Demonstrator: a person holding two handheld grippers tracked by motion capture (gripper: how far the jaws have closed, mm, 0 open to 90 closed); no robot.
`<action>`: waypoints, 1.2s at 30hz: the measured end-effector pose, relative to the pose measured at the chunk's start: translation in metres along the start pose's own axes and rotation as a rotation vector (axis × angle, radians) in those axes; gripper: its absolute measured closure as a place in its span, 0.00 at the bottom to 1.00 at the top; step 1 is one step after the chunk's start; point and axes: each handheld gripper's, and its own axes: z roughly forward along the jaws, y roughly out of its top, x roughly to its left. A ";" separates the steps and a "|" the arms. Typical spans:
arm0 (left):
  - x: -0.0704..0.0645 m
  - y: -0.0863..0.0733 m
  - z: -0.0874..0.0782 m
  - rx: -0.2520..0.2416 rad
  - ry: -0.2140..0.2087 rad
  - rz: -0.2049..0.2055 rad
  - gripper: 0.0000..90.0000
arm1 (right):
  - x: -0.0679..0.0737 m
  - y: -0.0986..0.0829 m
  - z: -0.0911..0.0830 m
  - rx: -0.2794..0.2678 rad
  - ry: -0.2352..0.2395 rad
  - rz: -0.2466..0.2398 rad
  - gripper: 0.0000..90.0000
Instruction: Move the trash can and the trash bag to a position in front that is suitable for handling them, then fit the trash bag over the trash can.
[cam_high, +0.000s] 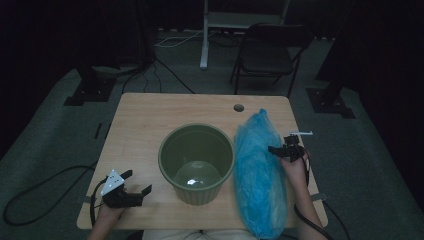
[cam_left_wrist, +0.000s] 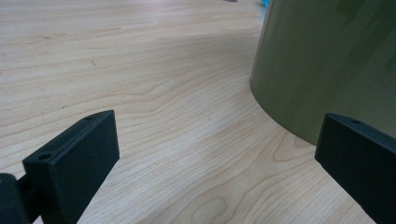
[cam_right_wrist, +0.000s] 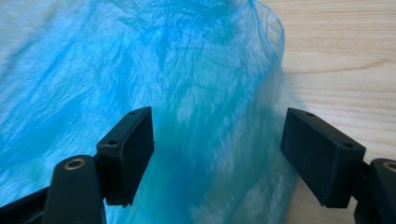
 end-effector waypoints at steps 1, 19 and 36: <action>0.000 0.000 0.000 -0.001 -0.002 0.000 0.00 | 0.001 0.001 0.003 -0.001 0.003 -0.001 0.28; 0.002 0.000 0.000 -0.009 -0.012 -0.023 0.00 | 0.043 0.015 0.022 0.068 -0.082 -0.183 0.41; -0.002 -0.002 -0.003 -0.014 -0.012 -0.007 0.00 | 0.059 0.011 -0.015 -0.161 0.092 -0.147 1.00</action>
